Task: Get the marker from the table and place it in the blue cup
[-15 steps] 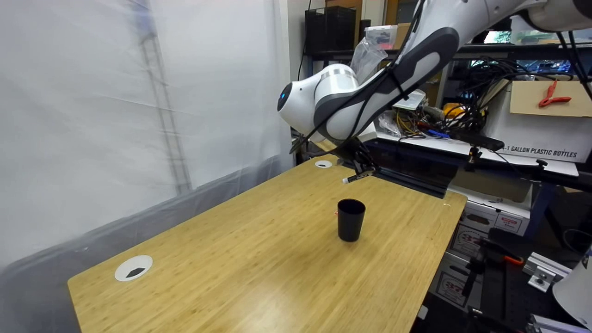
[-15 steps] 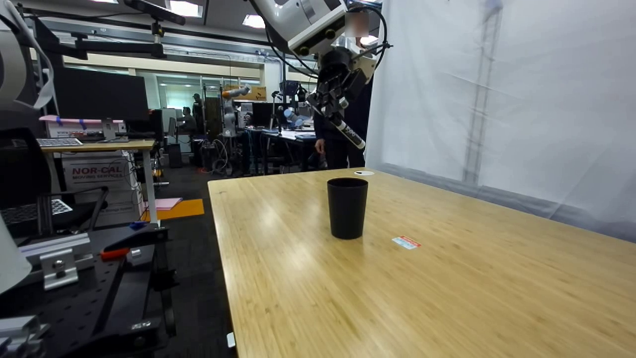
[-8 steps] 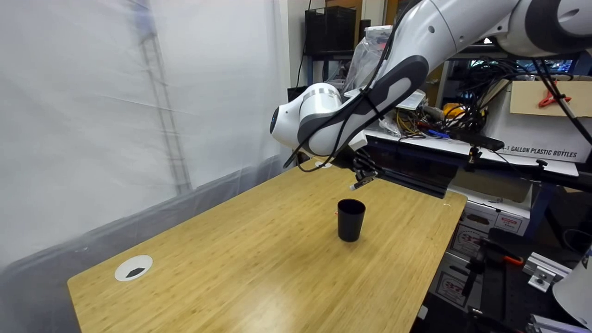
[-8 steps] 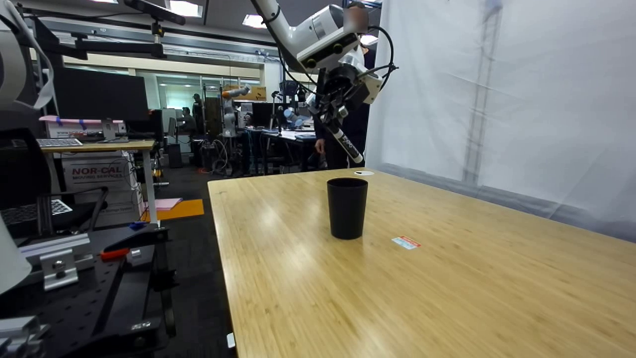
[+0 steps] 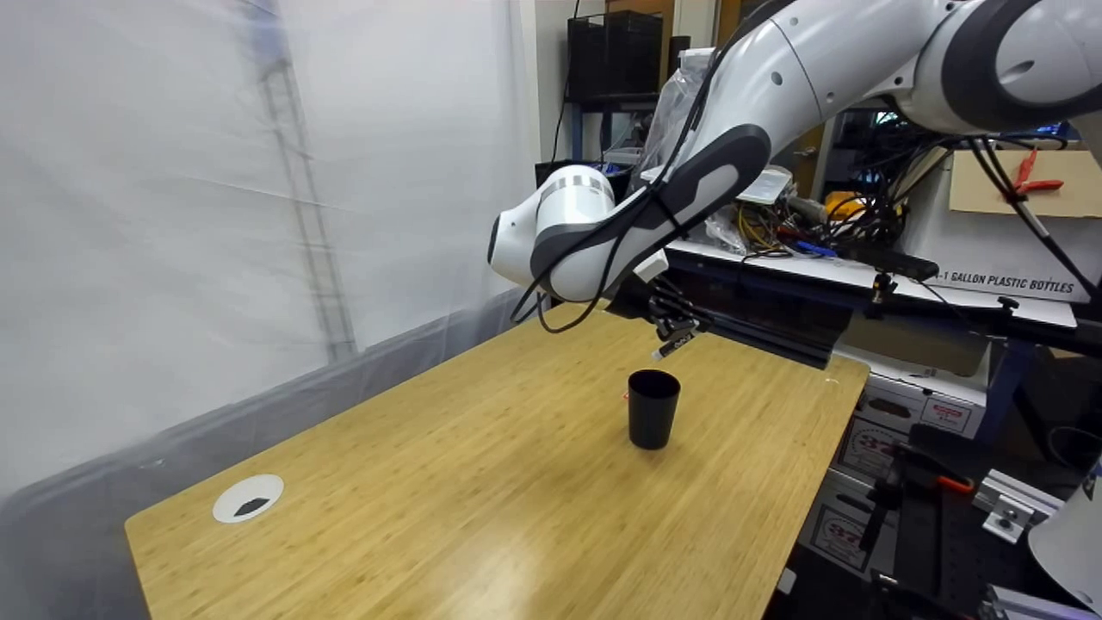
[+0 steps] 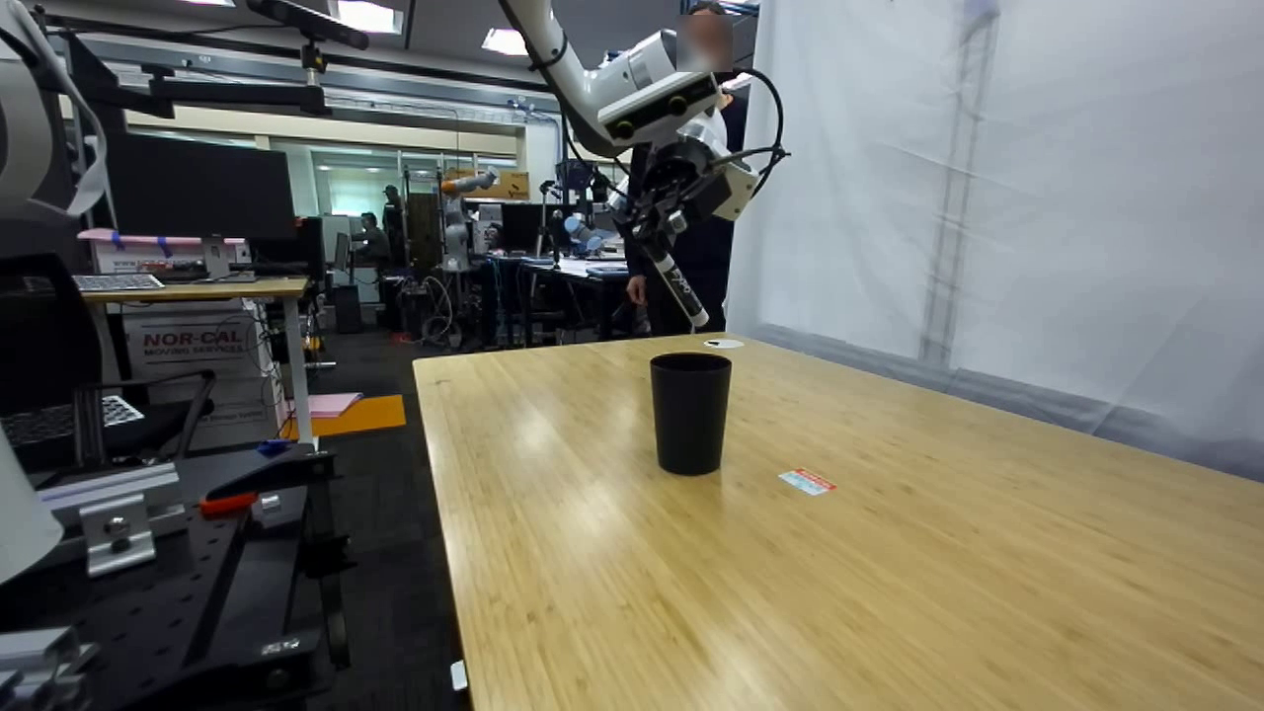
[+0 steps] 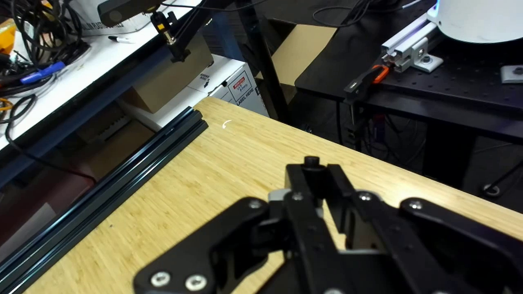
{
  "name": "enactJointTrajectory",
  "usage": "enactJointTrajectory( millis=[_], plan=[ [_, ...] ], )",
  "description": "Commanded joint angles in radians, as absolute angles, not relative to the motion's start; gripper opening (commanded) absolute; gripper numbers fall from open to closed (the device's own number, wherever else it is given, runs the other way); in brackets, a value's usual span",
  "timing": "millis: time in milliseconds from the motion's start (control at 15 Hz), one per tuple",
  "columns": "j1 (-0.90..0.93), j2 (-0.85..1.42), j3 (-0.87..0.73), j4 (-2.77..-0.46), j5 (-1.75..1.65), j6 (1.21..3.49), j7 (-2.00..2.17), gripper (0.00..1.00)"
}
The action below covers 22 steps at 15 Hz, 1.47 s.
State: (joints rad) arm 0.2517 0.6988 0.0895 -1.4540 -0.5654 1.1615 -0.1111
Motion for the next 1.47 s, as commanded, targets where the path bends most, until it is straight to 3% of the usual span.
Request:
enactJointTrajectory(
  millis=[0, 733, 867, 1400],
  plan=[
    [0.254, 0.746, 0.095, -1.39, -0.575, 1.098, -0.156, 0.05],
    [0.254, 0.823, 0.097, -1.344, -0.58, 1.081, -0.214, 0.05],
    [0.254, 0.824, 0.097, -1.34, -0.582, 1.081, -0.219, 0.44],
    [0.257, 0.825, 0.095, -1.334, -0.588, 1.085, -0.222, 0.98]
  ],
)
